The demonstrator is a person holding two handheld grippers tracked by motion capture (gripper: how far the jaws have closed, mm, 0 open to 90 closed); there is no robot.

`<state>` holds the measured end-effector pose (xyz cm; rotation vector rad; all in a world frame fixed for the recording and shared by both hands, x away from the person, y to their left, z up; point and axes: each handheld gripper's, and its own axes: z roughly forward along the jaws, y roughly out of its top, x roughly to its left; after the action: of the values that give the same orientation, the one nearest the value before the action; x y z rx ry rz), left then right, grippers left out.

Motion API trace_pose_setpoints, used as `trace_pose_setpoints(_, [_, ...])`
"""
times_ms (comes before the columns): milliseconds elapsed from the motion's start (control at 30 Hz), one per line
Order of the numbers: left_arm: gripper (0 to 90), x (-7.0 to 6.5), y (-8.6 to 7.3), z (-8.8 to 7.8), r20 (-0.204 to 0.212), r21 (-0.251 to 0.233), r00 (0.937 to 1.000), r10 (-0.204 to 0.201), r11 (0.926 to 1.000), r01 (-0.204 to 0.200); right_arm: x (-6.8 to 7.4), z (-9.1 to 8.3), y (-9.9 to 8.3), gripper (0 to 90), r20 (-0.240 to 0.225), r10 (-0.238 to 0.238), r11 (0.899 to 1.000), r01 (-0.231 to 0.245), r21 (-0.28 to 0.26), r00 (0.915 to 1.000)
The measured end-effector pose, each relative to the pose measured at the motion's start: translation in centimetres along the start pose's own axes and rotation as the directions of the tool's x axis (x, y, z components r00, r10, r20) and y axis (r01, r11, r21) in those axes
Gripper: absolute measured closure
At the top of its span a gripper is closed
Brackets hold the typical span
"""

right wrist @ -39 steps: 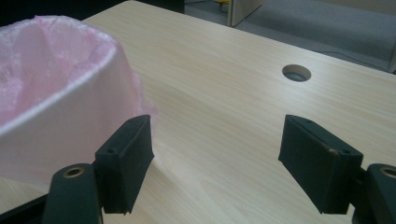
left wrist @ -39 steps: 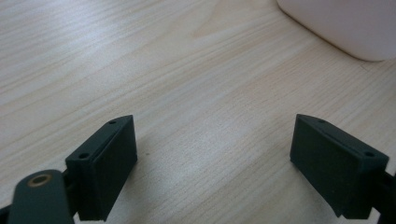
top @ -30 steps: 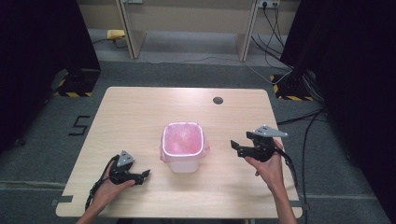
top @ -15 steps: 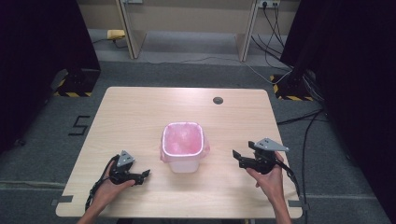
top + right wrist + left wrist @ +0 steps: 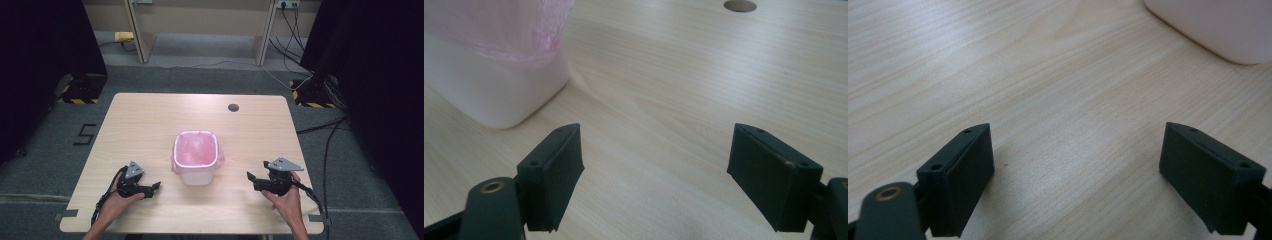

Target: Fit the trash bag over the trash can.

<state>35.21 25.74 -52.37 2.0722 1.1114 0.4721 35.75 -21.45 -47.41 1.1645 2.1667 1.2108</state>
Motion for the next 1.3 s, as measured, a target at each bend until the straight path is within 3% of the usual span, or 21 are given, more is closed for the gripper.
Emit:
trace_pose_setpoints(233, [13.3,0.0,0.0,0.0,-0.001,0.0,1.0,0.0,1.0,0.0,0.2,0.1,-0.9,22.0,0.0,0.006,0.999,-0.006,0.032,1.0])
trace_pose_setpoints(433, [13.3,0.0,0.0,0.0,-0.001,0.0,1.0,0.0,1.0,0.0,0.8,0.2,-1.6,21.2,-0.009,-0.022,0.997,0.022,0.08,0.9997])
trace_pose_setpoints(667, [13.4,0.0,0.0,0.0,-0.001,0.0,1.0,0.0,1.0,0.0,0.5,0.2,-2.9,21.3,-0.016,0.021,0.993,-0.019,0.12,0.9996])
trace_pose_setpoints(800, [13.3,0.0,0.0,0.0,-0.001,0.0,1.0,0.0,1.0,0.0,0.4,0.3,-4.1,20.1,-0.003,0.041,0.977,-0.04,0.207,0.9991])
trace_pose_setpoints(833, [13.3,0.0,0.0,0.0,-0.001,0.0,1.0,0.0,1.0,0.0,0.4,0.3,-4.1,20.1,-0.003,0.041,0.977,-0.04,0.207,0.9991])
trace_pose_setpoints(867, [13.3,0.0,0.0,0.0,-0.001,0.0,1.0,0.0,1.0,0.0,0.5,0.4,-4.7,18.5,0.011,-0.027,0.983,0.025,0.18,0.9996])
trace_pose_setpoints(933, [13.3,0.0,0.0,0.0,-0.001,-0.002,1.0,-0.002,1.0,0.002,0.7,0.4,-4.8,17.0,0.012,-0.06,0.982,0.057,0.183,0.9981])
trace_pose_setpoints(1300, [13.3,0.0,0.0,0.0,-0.001,-0.001,1.0,-0.001,1.0,0.001,0.8,0.6,-4.8,14.9,0.015,-0.063,0.981,0.059,0.184,0.9979])
